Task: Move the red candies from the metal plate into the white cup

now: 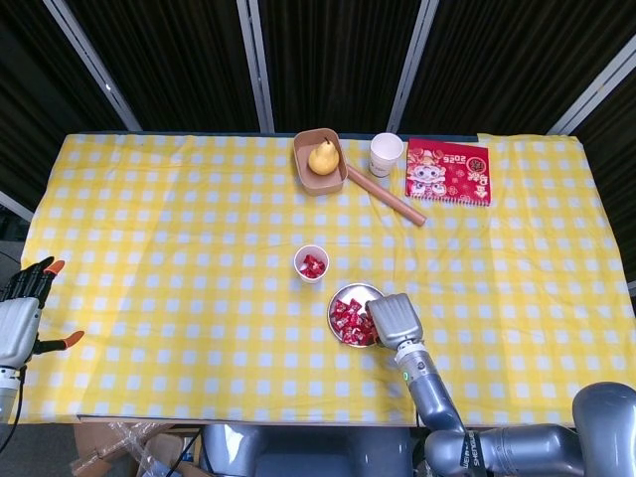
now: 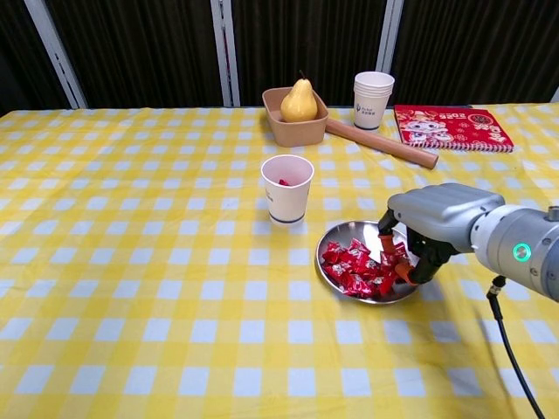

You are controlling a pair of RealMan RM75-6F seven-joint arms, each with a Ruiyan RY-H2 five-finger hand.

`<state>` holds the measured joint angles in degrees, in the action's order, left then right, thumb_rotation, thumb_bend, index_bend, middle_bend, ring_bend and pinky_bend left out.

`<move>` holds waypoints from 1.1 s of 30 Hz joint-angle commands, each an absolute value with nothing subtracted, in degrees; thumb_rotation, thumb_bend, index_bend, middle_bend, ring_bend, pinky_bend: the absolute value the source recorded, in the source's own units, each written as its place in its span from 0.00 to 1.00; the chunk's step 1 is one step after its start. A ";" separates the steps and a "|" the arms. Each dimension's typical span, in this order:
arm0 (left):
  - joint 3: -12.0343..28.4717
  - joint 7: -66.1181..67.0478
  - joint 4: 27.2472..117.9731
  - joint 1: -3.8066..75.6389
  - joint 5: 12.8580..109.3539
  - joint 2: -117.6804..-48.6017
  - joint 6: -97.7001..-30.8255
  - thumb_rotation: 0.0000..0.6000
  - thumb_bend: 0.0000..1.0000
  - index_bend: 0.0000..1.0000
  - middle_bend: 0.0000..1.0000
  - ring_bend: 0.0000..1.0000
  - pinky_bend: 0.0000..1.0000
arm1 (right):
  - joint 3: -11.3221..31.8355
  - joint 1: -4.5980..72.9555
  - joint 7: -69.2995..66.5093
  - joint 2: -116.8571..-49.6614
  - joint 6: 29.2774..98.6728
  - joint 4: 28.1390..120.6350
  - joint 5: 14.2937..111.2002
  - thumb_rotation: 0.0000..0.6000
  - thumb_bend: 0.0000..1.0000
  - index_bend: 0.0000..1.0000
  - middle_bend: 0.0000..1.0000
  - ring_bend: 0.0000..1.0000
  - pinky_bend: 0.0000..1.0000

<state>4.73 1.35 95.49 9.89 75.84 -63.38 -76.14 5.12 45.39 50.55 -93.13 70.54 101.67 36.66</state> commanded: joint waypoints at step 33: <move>4.88 1.39 95.61 10.34 74.93 -63.14 -74.97 1.00 0.00 0.05 0.00 0.00 0.00 | 20.24 57.32 42.08 -100.05 62.89 86.46 38.00 1.00 0.54 0.55 0.94 0.97 1.00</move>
<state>4.87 1.38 95.60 10.33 74.94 -63.16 -74.98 20.03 56.73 42.76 -99.18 63.54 87.77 38.20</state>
